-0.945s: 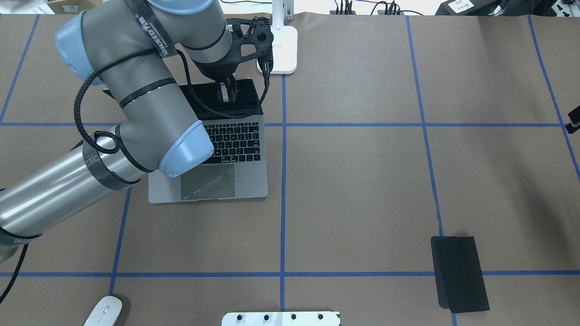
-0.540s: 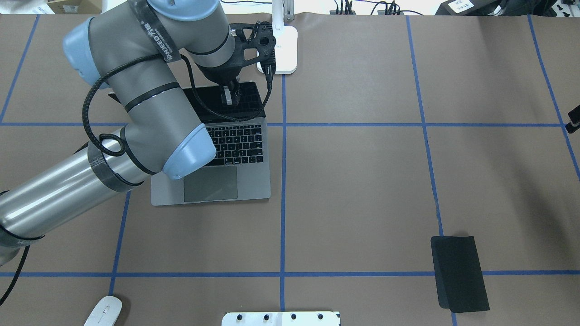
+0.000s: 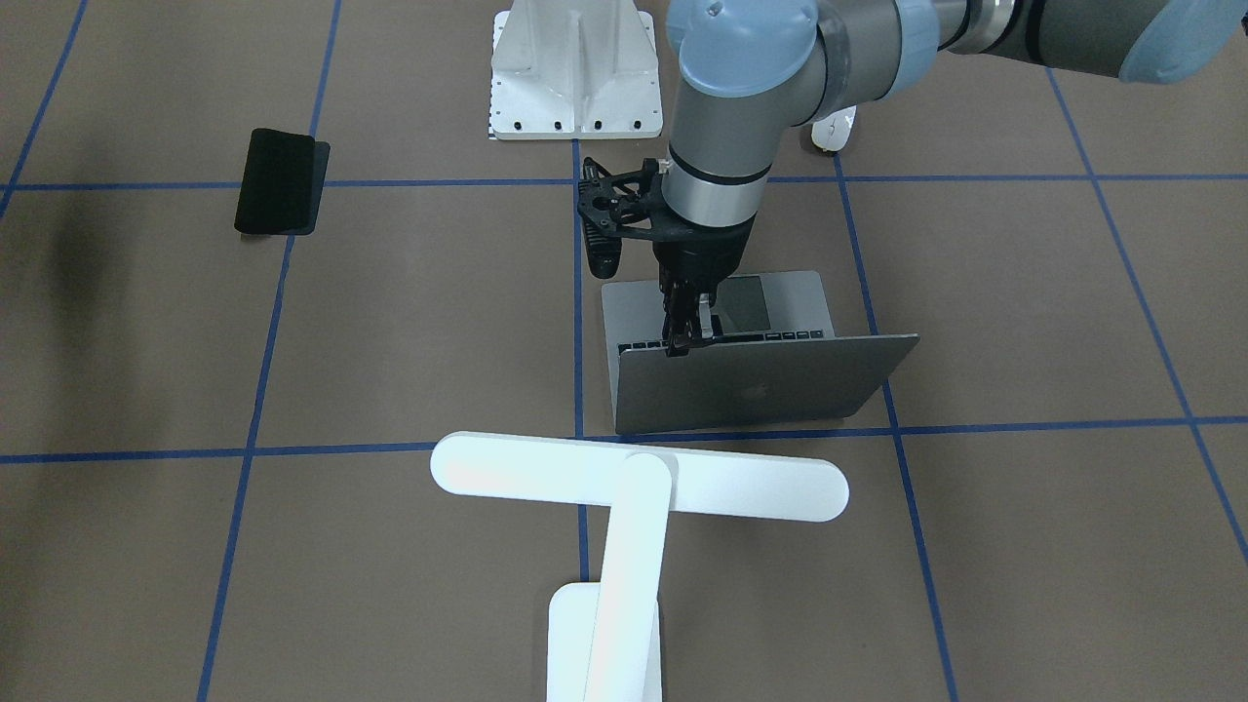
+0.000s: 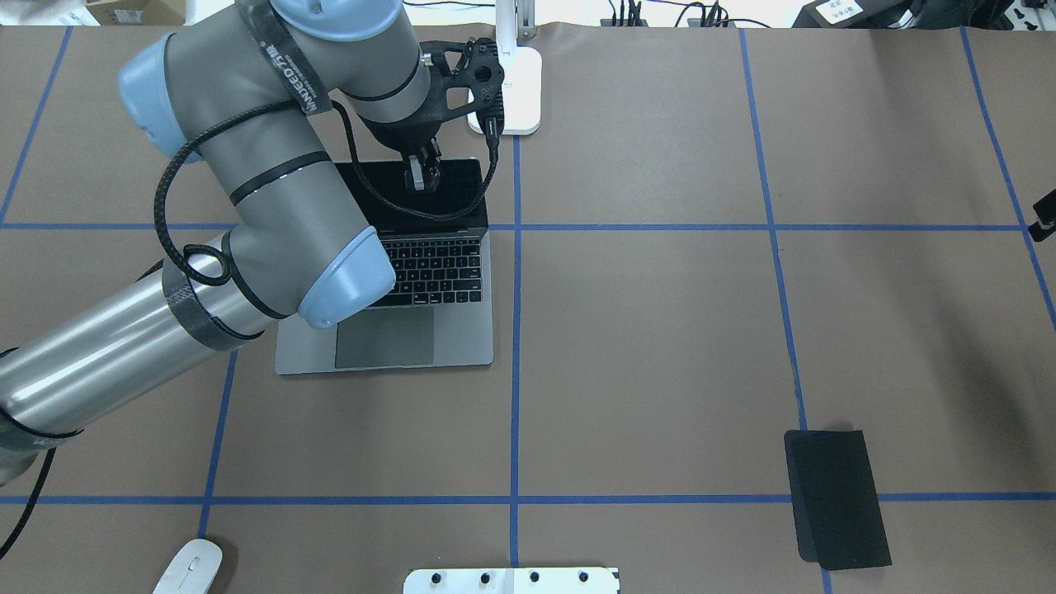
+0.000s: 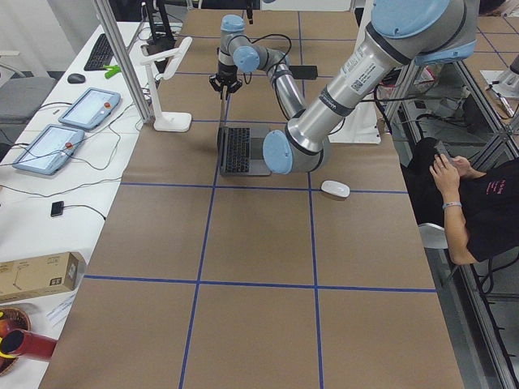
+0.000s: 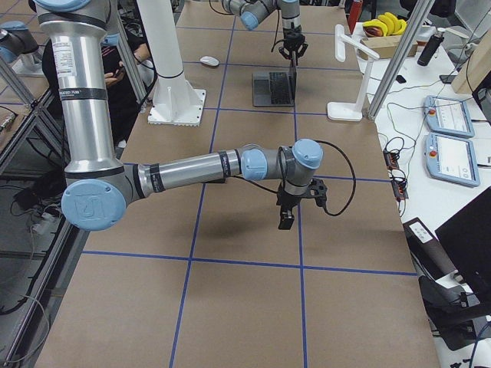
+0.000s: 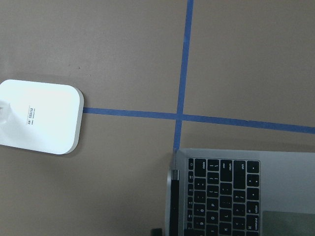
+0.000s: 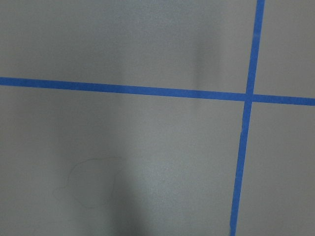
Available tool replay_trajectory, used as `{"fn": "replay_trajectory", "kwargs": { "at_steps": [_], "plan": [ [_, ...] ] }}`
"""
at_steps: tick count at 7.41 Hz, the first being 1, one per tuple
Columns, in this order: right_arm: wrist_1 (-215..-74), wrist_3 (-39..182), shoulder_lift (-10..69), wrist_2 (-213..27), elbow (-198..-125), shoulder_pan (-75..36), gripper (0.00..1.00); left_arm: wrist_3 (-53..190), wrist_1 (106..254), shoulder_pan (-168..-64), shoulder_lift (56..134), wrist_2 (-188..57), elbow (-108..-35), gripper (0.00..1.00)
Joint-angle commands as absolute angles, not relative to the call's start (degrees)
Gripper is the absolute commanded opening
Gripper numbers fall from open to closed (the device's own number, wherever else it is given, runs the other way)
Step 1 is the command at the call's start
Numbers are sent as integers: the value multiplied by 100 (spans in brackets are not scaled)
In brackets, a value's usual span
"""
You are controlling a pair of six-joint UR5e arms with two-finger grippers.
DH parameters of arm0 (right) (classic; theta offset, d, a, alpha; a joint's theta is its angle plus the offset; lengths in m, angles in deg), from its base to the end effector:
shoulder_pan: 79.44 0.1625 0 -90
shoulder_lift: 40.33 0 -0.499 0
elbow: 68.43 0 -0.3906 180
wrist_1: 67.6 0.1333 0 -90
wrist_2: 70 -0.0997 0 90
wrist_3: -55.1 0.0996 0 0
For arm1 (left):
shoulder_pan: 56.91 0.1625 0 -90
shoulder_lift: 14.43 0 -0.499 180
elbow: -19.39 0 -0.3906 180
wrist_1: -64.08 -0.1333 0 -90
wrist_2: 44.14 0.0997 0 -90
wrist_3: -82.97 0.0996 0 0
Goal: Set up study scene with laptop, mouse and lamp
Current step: 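Lift the laptop lid upright with the left gripper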
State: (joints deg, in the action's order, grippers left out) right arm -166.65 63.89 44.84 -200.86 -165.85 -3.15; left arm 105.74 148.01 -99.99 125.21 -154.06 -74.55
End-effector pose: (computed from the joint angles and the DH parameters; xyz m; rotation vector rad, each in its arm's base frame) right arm -0.0588 -0.5286 0.6465 -0.0867 -0.7100 -0.1021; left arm 0.4789 -0.5838 0.1611 0.7905 0.5297 1.2747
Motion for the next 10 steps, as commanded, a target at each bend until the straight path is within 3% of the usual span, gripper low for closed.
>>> {"fn": "replay_trajectory", "kwargs": {
  "at_steps": [1,6,7,10],
  "plan": [
    [-16665,6389,4484,-20087,-16564,-315,100,10564,14801,-10006,12523,-15400,-7457,30],
    [-16665,6389,4431,-20087,-16529,-315,100,10564,14740,-10059,12453,-15417,-7939,39],
    [-16665,6389,4431,-20095,-16538,-315,100,10564,14731,-10059,12122,-15435,-8323,45],
    [-16665,6398,4308,-20165,-16747,-315,100,9830,14731,-10138,11366,-15453,-9185,88]
  ]
}}
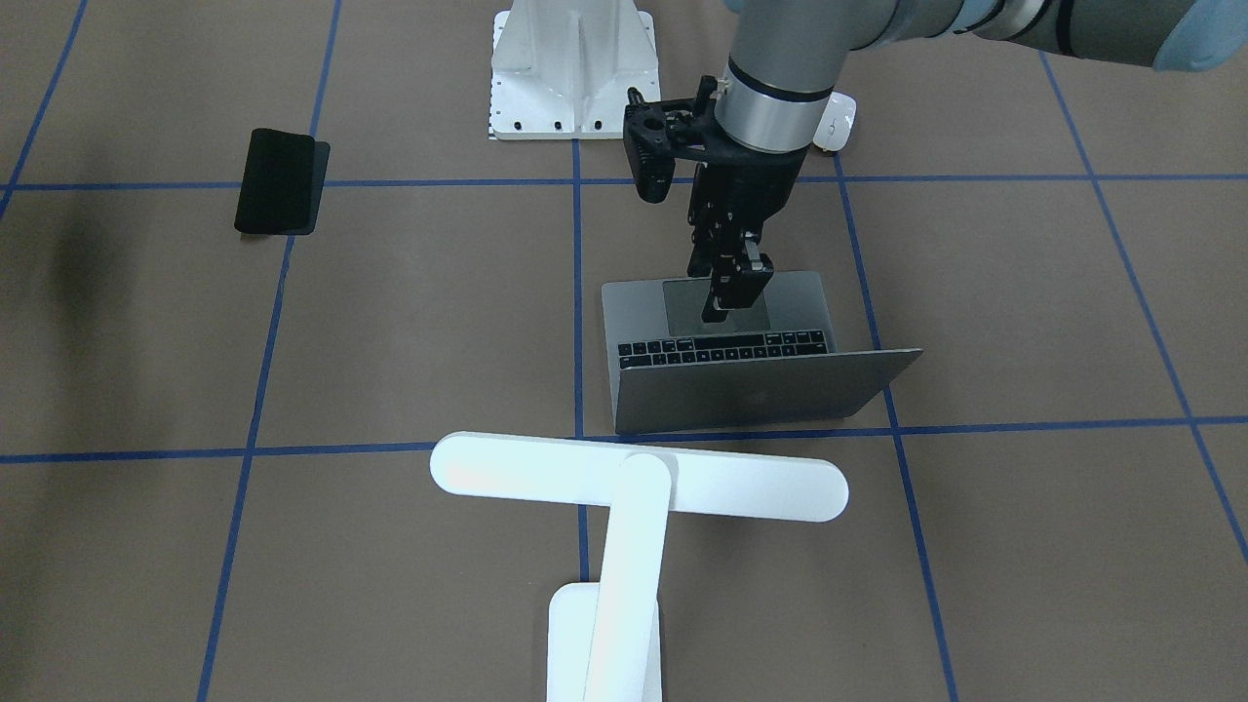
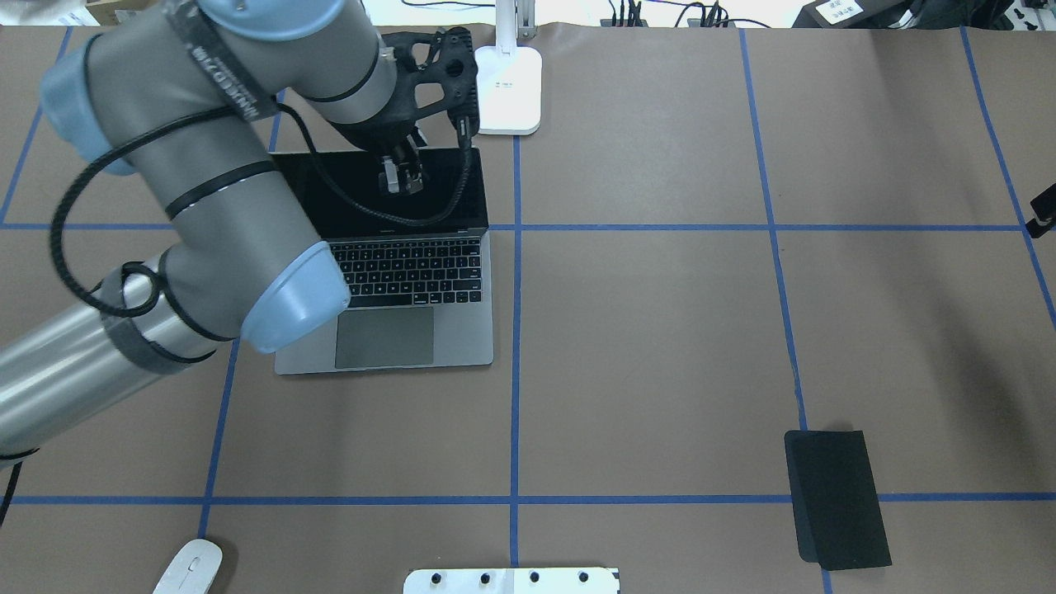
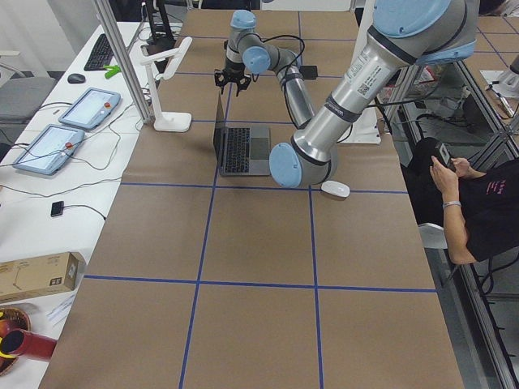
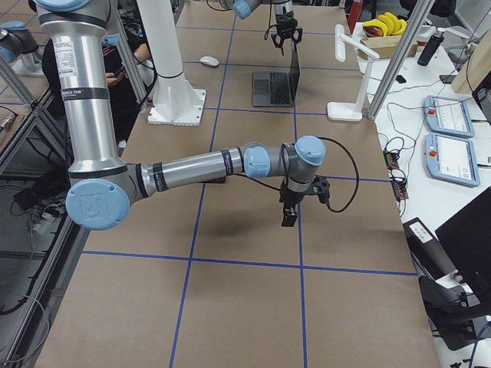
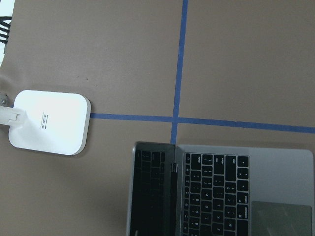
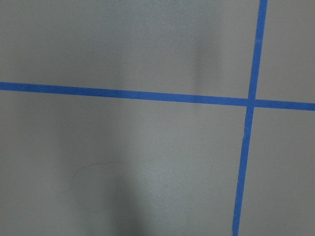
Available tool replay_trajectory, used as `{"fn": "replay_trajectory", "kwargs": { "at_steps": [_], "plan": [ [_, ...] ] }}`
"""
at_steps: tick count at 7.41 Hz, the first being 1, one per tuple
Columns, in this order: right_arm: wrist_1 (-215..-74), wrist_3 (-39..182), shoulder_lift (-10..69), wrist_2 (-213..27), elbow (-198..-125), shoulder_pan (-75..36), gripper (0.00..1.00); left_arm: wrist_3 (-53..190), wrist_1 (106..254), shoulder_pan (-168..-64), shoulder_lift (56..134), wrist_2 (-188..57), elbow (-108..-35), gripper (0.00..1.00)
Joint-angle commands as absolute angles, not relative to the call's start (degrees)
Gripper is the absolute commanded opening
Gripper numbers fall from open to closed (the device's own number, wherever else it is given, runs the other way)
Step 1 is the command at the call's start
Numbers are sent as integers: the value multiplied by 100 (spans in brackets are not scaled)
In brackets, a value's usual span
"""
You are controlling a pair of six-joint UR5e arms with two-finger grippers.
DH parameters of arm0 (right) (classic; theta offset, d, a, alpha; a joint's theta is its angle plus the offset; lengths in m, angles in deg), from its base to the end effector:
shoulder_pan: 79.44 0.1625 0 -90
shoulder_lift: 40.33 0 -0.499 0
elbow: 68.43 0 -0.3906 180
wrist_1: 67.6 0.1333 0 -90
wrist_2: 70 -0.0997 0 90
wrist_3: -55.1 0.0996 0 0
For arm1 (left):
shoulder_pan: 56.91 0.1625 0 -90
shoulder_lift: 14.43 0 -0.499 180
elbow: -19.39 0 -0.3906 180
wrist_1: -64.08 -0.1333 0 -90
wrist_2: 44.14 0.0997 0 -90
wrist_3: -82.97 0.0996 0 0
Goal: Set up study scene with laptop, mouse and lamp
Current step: 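Lift the laptop lid upright with the left gripper, then withdraw the left arm while the right arm moves toward the black pad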
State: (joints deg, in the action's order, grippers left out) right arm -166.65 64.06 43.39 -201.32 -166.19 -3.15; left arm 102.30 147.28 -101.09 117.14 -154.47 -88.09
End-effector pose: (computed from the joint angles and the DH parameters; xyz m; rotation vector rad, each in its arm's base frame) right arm -0.0622 -0.5400 0.6296 -0.0600 -0.7234 -0.1106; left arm 0.4095 -0.5355 0.1792 0.8580 0.5641 1.2044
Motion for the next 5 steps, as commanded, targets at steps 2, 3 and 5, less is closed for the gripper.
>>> {"fn": "replay_trajectory", "kwargs": {
  "at_steps": [2,3,5],
  "plan": [
    [-16665,6424,4378,-20498,-17124,-315,100,8656,14731,-10443,10524,-15984,-9940,99],
    [-16674,6624,4483,-20534,-17492,-367,100,8074,14792,-10915,10006,-16667,-10144,100],
    [-16665,7231,4702,-20807,-18159,-848,100,8051,14793,-11760,9257,-17244,-10129,100]
  ]
}}
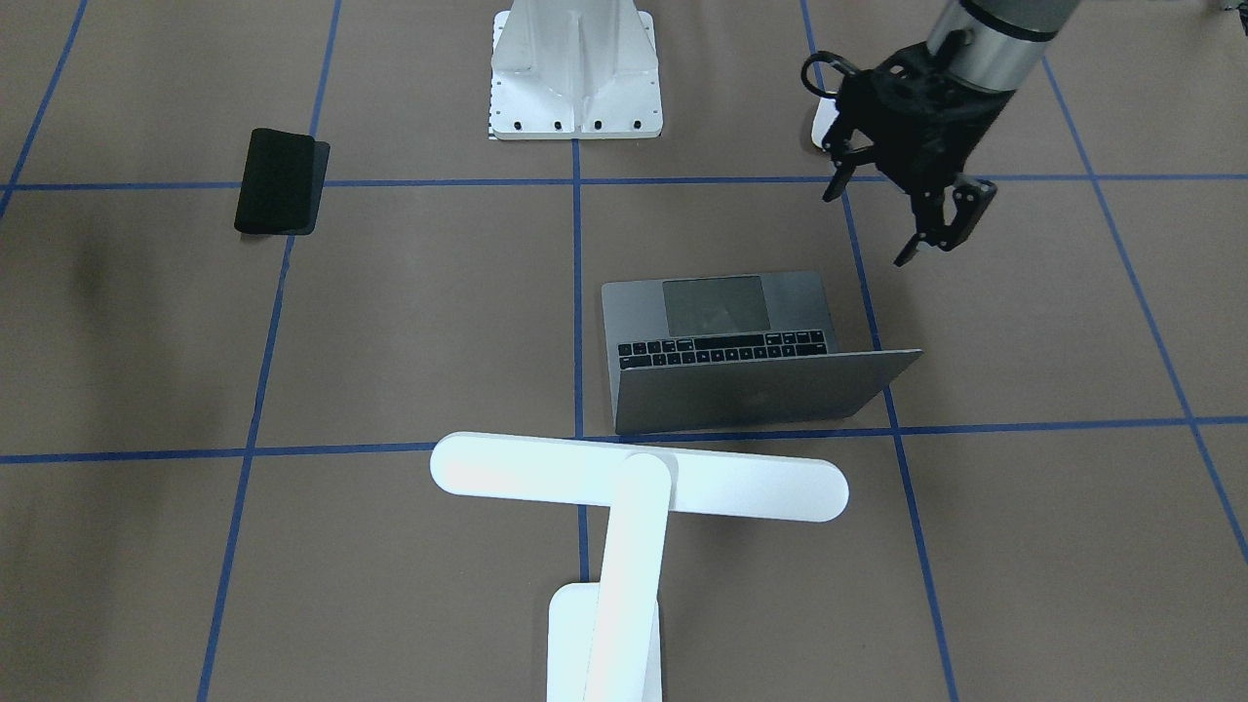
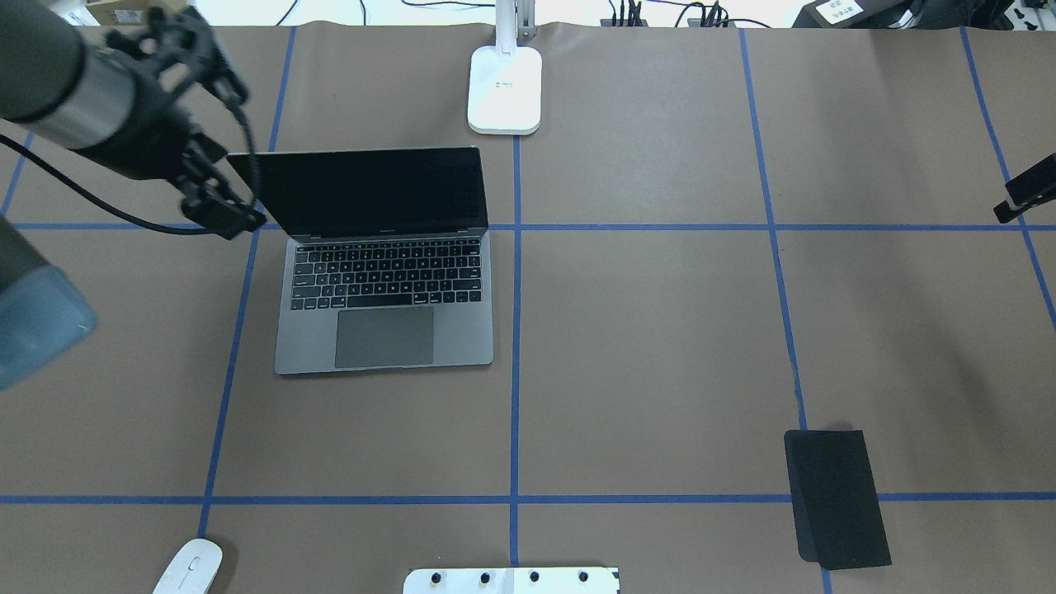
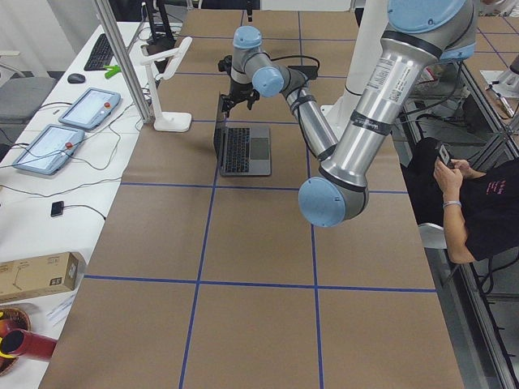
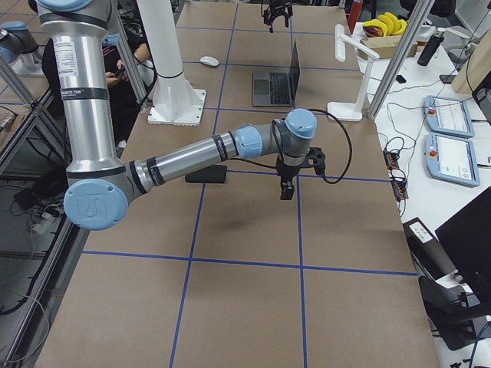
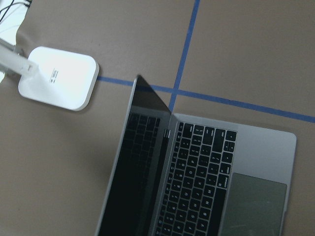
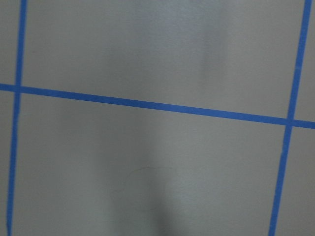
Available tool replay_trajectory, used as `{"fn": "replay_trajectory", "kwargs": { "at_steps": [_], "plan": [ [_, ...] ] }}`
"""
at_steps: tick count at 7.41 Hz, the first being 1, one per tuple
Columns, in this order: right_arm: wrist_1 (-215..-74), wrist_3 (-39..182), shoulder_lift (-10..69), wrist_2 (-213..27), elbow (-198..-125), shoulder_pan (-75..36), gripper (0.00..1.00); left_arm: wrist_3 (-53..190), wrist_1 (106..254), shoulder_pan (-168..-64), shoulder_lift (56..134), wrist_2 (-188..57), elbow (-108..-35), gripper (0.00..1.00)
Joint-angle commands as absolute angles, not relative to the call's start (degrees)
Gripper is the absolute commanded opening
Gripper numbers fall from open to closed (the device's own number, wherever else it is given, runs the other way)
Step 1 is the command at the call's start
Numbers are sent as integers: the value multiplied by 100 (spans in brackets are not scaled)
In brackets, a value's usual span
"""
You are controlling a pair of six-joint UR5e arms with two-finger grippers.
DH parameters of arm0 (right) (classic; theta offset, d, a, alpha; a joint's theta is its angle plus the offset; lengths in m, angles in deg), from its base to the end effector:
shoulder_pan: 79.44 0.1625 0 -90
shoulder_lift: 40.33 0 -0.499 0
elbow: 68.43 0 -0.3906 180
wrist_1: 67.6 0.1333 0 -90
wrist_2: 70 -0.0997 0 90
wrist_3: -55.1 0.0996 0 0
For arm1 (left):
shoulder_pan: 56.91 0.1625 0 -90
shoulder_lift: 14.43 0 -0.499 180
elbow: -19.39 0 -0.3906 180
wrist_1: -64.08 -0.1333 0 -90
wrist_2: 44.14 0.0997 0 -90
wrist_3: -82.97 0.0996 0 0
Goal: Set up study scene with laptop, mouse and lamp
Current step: 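Withdraw the left arm while the right arm moves toward the black pad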
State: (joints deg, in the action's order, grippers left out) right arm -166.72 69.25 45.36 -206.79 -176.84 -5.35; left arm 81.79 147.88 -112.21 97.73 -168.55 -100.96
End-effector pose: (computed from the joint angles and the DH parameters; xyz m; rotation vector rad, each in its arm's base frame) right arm -0.0816 -0.5078 0.5521 0.0056 -0.8432 -0.1258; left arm 0.2522 -0.4995 0.2994 0.5853 0.8010 0.7800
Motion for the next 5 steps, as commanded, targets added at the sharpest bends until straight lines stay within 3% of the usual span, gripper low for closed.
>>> {"fn": "replay_trajectory", "kwargs": {
  "at_steps": [1,4,5],
  "plan": [
    [-16665,7250,4782,-20825,-18459,-1051,100,8042,14784,-12051,8932,-17263,-10050,100],
    [-16248,7224,4686,-21089,-18419,-1080,100,8068,14819,-12536,8123,-17272,-9672,100],
    [-15791,7276,5025,-21115,-18436,-1062,100,8068,14828,-12650,7998,-17289,-9550,100]
  ]
}}
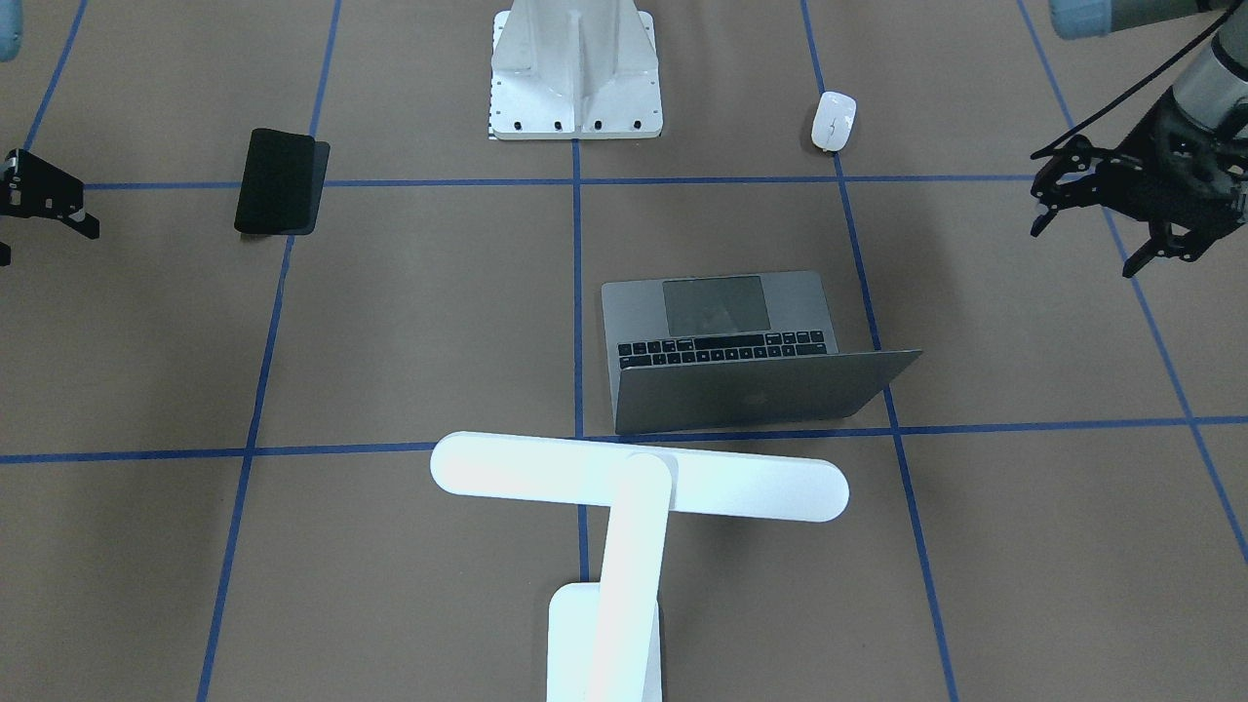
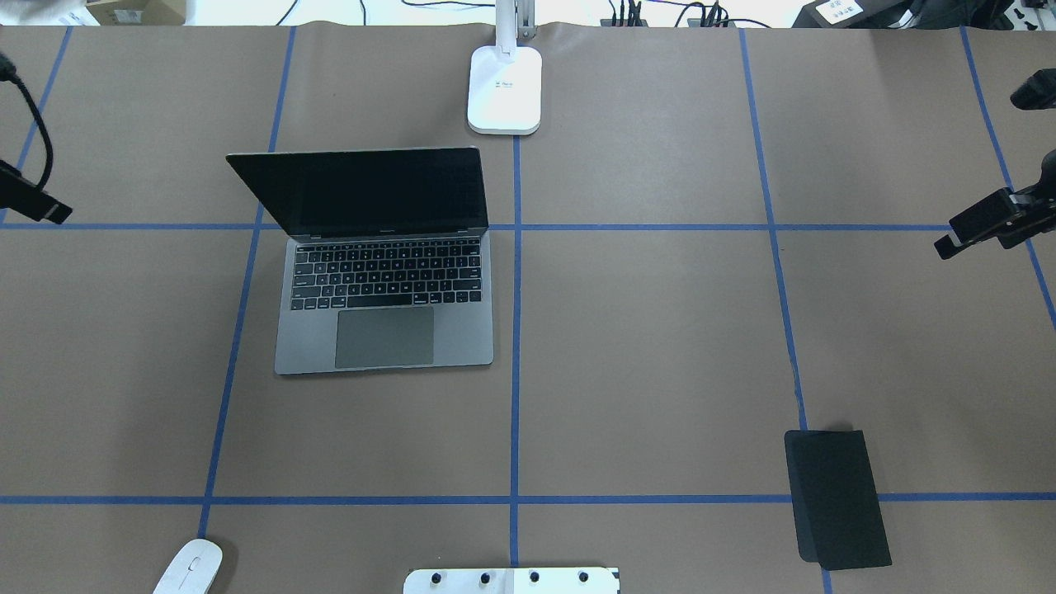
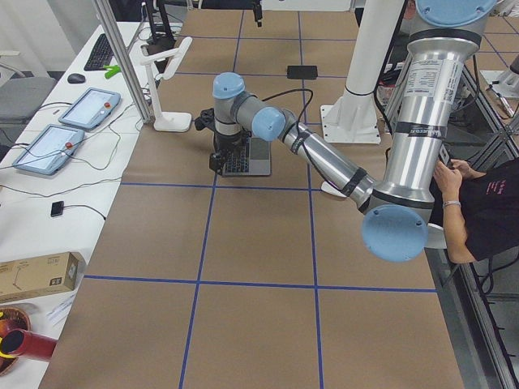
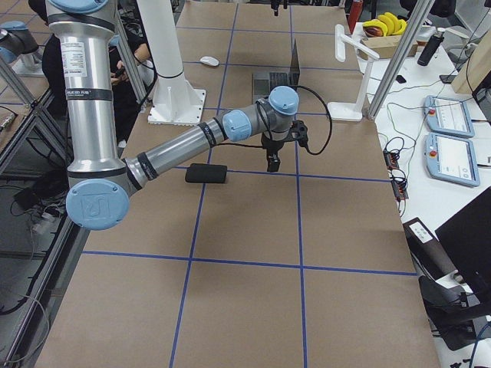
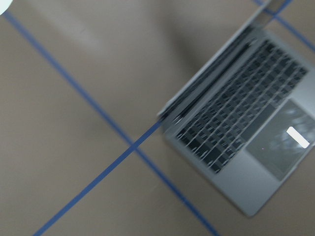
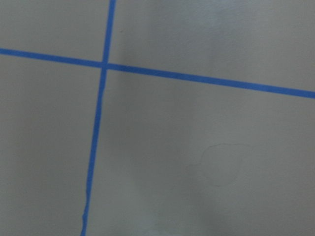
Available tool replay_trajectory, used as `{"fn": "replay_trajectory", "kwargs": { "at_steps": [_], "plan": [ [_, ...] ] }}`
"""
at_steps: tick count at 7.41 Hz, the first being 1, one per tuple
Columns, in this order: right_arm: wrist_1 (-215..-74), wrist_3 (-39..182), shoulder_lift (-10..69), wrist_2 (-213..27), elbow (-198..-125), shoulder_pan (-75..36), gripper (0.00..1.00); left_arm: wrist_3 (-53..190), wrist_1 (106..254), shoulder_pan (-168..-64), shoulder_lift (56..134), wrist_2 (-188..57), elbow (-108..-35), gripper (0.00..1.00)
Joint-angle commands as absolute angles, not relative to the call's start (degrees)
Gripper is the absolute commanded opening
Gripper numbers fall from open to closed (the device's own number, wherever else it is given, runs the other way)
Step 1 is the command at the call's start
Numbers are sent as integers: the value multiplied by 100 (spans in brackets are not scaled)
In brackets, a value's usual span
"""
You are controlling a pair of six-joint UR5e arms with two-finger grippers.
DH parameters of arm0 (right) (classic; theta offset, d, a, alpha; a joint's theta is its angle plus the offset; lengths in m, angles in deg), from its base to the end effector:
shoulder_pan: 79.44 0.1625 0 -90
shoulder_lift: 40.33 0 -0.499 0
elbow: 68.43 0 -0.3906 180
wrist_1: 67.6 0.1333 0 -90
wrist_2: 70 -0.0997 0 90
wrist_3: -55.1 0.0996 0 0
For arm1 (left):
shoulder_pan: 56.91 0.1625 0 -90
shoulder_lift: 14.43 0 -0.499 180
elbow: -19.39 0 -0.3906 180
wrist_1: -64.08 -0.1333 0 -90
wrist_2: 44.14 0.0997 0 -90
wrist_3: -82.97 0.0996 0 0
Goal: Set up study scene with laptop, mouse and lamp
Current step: 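Withdraw the left arm while the right arm moves toward the black pad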
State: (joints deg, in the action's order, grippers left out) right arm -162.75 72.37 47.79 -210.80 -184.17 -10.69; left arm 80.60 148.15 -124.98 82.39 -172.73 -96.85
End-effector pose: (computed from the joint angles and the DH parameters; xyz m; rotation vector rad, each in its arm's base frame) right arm -0.1212 -0.4664 0.5002 0.0570 -0.9478 -0.2380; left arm 0.1248 -0.5005 0.4687 0.3089 0.7486 0.4821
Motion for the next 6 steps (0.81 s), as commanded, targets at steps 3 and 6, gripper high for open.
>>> {"fn": "replay_trajectory", "kwargs": {
  "at_steps": [3,6],
  "plan": [
    [-13861,9481,5984,-21150,-18454,-1253,100,7990,15633,-12687,7488,-17527,-9016,100],
    [-12239,10682,6846,-21123,-18427,-1430,100,7857,15855,-12687,7216,-17824,-8854,100]
  ]
}}
